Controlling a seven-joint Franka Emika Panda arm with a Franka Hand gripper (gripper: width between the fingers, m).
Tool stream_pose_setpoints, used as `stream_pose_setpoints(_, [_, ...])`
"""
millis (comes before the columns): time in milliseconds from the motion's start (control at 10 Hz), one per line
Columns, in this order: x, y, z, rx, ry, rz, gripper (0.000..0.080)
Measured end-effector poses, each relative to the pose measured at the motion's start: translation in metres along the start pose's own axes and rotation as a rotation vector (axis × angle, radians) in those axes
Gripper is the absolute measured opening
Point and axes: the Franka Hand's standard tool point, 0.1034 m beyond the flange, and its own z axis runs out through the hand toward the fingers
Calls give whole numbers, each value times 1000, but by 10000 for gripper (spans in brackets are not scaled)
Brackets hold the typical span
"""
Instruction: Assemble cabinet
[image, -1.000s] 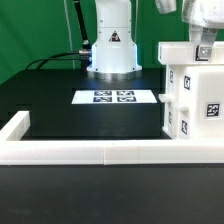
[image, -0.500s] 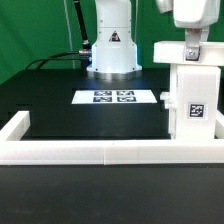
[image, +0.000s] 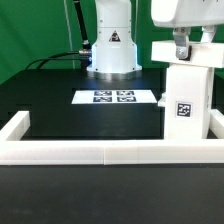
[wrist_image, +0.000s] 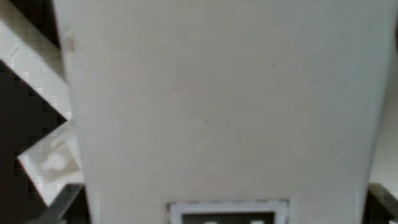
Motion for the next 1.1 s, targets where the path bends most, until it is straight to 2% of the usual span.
stream_pose_setpoints(800, [7,-4,-1,-4,29,580,551])
stream_pose_setpoints(1100, [8,-6,-1,9,29,800,551])
